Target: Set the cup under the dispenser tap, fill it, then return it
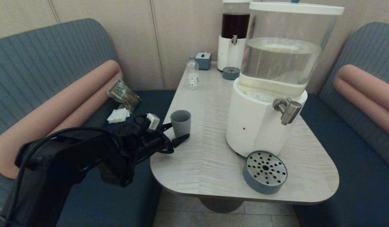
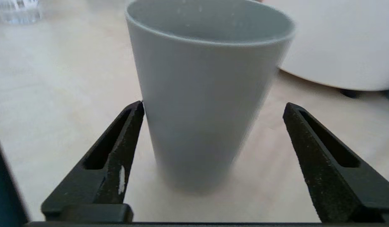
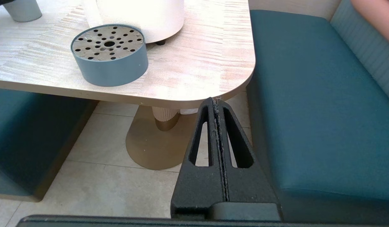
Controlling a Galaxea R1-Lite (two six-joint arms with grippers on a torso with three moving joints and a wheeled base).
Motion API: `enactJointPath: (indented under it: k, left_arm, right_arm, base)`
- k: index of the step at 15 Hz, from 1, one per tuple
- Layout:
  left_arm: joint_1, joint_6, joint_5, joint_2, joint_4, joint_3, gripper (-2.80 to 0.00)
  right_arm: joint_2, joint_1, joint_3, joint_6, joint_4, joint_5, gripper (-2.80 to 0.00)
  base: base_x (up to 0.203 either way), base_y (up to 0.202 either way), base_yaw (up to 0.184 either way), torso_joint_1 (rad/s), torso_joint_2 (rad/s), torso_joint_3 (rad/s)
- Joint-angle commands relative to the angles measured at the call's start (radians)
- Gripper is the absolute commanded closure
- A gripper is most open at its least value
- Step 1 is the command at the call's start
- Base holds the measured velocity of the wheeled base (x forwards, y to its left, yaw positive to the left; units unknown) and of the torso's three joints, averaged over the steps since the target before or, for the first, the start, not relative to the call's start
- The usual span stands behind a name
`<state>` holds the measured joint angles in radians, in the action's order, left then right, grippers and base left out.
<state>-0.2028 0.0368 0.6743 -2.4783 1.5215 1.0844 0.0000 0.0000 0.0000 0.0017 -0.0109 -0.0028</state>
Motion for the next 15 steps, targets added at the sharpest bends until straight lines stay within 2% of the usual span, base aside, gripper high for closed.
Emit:
enactJointPath:
  k: [1,4,9,14,15]
  left_arm:
    - [0.004,0.0,0.003,0.082,0.009,-0.098,-2.8]
    - [0.031,-0.001,0.002,0.199,0.009,-0.265,-2.8]
    - [0.097,-0.001,0.009,0.383,0.009,-0.457,-2.8]
    - [0.136,0.009,-0.015,0.771,0.009,-0.834,-2.8]
    - [0.139,0.013,-0.036,0.848,0.009,-0.89,-1.45]
  right_arm:
    - [0.002,0.0,0.0,0.0,0.0,0.0,0.0]
    - [0.002,0.0,0.0,0.0,0.0,0.0,0.0]
    - [0.002,0.0,0.0,0.0,0.0,0.0,0.0]
    - [0.002,0.0,0.0,0.0,0.0,0.0,0.0]
    - [0.002,0.0,0.0,0.0,0.0,0.0,0.0]
  base:
    - [0.0,0.0,0.0,0.0,0.0,0.0]
    - [0.0,0.0,0.0,0.0,0.0,0.0]
    - [0.0,0.0,0.0,0.0,0.0,0.0]
    - [0.0,0.0,0.0,0.0,0.0,0.0]
    - [0.0,0.0,0.0,0.0,0.0,0.0]
